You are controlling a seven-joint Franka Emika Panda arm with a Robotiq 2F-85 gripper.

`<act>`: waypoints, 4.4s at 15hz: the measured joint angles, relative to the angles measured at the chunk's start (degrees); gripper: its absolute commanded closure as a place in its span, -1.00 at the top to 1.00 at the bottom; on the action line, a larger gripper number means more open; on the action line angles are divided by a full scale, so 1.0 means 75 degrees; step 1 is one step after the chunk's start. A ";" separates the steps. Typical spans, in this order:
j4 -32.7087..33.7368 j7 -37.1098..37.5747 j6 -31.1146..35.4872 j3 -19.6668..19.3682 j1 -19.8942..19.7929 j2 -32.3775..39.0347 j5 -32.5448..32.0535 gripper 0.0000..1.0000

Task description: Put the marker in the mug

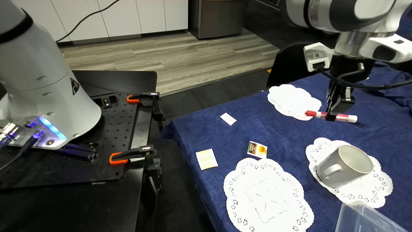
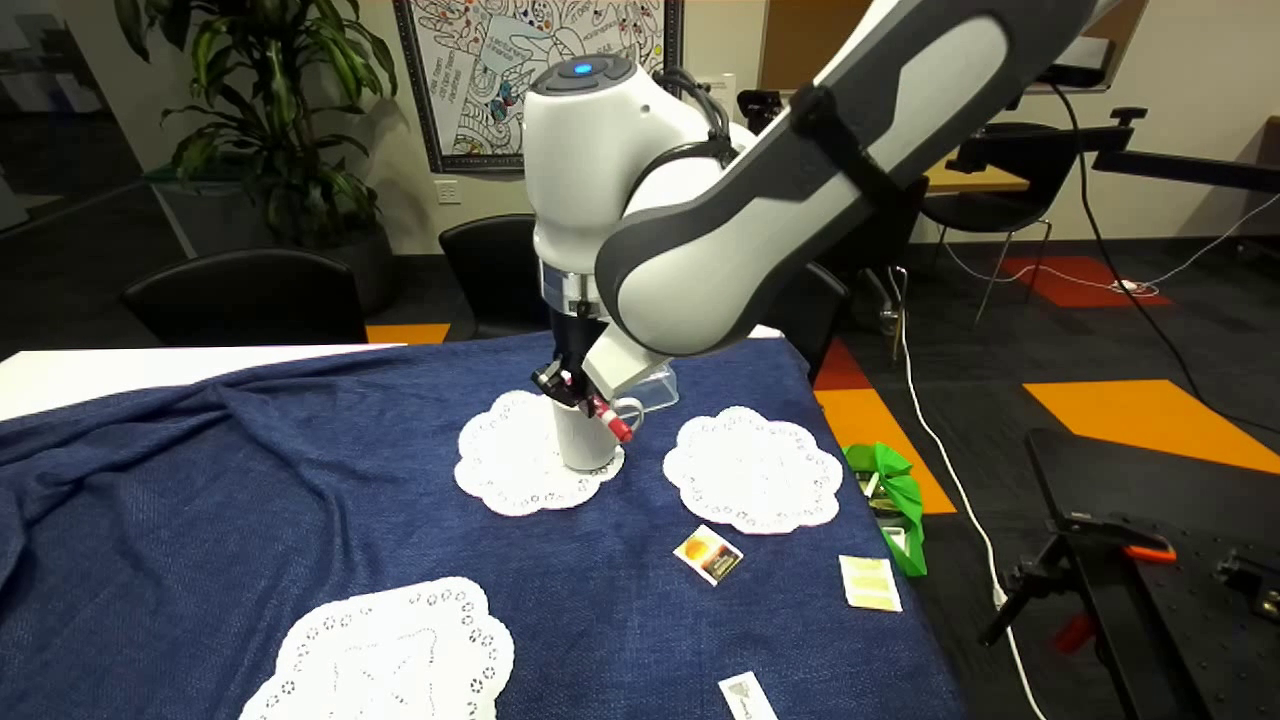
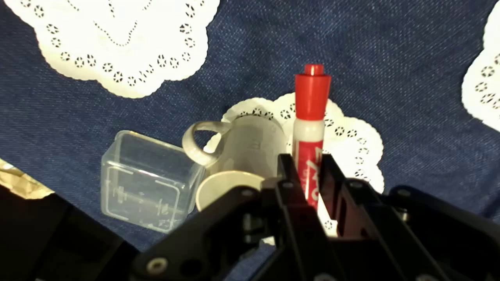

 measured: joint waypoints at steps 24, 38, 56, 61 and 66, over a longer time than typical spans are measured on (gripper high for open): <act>0.1434 0.8900 0.1001 -0.4061 0.2688 0.2767 -0.2631 -0.90; 0.1516 0.9325 0.1001 -0.4303 0.2853 0.3517 -0.2664 -0.90; 0.1380 0.9633 0.1025 -0.5232 0.3530 0.3561 -0.2664 1.00; 0.0545 1.0014 0.1024 -0.6290 0.4470 0.3143 -0.2658 1.00; 0.0018 1.0037 0.1024 -0.6685 0.4931 0.2829 -0.2608 1.00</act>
